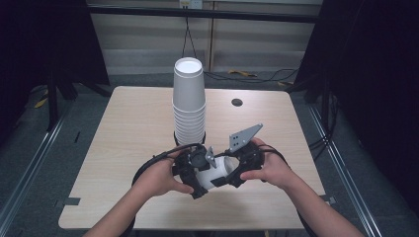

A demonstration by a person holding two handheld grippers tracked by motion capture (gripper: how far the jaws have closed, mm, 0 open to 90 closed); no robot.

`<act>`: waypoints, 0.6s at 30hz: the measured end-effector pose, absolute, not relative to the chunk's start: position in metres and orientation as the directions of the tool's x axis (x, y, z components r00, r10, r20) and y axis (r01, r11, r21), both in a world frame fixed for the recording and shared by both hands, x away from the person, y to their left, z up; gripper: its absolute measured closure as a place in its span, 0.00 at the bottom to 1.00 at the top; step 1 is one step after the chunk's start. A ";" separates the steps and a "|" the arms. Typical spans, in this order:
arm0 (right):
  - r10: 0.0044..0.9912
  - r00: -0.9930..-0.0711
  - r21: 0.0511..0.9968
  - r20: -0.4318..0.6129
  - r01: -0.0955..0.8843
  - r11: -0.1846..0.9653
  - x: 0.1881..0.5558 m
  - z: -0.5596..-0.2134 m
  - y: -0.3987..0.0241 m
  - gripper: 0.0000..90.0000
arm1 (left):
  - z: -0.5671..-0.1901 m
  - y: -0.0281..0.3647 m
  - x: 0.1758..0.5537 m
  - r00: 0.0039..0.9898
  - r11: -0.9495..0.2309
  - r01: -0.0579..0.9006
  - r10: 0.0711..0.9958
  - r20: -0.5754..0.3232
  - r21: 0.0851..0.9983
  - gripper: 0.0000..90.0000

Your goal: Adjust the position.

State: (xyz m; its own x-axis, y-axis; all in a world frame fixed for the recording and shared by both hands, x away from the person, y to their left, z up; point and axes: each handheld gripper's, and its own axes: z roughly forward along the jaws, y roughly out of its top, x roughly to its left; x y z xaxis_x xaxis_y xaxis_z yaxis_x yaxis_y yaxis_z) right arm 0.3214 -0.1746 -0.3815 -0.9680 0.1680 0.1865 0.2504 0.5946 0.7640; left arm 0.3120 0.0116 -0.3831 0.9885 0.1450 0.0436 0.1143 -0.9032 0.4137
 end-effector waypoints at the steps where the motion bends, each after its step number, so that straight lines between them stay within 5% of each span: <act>1: 0.169 -0.968 0.767 0.185 0.250 0.591 0.321 -0.382 -0.175 0.24 | -0.382 0.012 0.312 0.989 -0.904 0.109 0.141 0.047 0.413 0.10; 18: 0.179 -0.965 0.760 0.192 0.262 0.595 0.321 -0.385 -0.174 0.24 | -0.381 0.012 0.312 0.992 -0.900 0.073 0.110 0.063 0.430 0.11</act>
